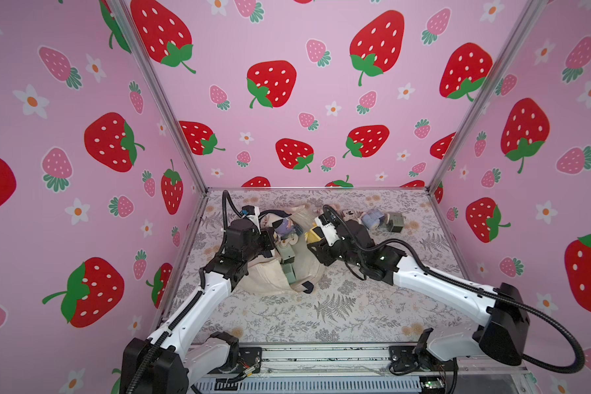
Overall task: Take out the pencil sharpeners from the tote bags
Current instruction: Pick up the pencil sharpener from the canvas bag, then place the pencil sharpener at the center of the board.
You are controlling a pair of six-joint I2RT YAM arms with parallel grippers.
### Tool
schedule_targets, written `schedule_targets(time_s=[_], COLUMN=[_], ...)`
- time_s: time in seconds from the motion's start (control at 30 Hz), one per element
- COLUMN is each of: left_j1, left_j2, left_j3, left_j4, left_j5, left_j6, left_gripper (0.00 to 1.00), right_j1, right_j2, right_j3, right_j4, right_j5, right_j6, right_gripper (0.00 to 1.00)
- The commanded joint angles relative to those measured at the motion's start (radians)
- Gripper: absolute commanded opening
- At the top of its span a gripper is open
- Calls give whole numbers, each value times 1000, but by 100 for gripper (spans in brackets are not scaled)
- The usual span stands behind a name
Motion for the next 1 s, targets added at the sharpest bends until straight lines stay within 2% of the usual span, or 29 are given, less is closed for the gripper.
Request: schedule_targets(time_s=[0.0,0.2,0.4,0.73,0.97], left_j1=[-7,-6,-8,-7,-8], left_j2=[-5,-7,-6,-4,10], left_j3=[-4,-2,-4,-4,0], left_j4=[-8,-10,-8,-9,-6], left_j5=[32,30,26,23,26], left_j6=[-5,-1,-1,0,-1], left_gripper=[0,0,0,0,0], right_j1=[-142,-438,-706,-961,-1060], right_j2=[-65,-76,48,288,391], right_j3=[-10,33,87,171,160], right_j4=[-46,-79,-29,31,81], right_j5=[-10,-35,-181,-247,-275], right_j6=[25,81,200,223,249], right_gripper=[47,46,45,45,45])
